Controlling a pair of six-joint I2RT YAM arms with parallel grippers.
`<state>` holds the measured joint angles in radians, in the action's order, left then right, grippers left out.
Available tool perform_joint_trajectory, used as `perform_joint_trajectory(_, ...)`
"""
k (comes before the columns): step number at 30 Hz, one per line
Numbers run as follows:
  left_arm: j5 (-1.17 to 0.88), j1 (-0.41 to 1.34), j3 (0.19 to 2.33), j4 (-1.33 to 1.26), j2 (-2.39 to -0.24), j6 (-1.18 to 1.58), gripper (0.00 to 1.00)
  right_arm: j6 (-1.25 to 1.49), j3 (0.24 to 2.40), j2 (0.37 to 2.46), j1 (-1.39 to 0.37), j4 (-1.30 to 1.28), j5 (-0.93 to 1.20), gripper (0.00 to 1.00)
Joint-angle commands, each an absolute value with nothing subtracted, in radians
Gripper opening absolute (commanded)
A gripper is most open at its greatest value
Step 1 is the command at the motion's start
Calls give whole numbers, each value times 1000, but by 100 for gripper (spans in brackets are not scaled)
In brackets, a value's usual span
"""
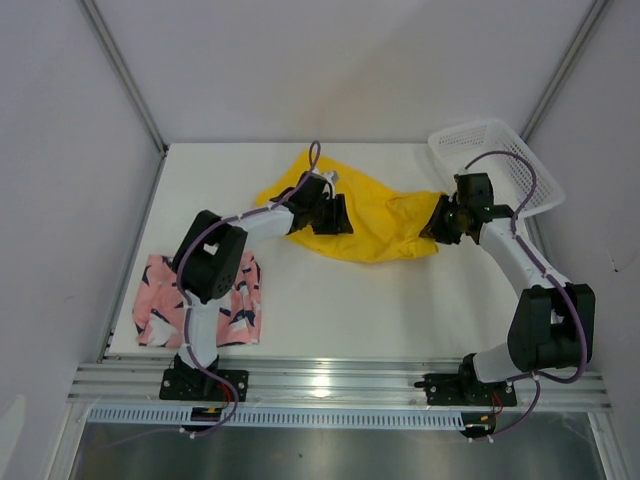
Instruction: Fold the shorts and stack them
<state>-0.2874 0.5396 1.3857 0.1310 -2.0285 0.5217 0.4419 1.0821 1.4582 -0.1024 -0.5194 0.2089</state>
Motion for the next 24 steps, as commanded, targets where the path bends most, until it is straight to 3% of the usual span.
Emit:
perform_joint_trajectory(1,-265,543,1471,71,-2069,558,55,361,1155,1440,-101,-626,199,0)
perform_joint_trajectory(13,-163,551,1517,-87,-2114,669,51,333,1163,1427,-112,-666,198,0)
perform_joint_trajectory(24,-160,609,1672,-40,-2246,669,50,604,873,1232,-80,-285,117,0)
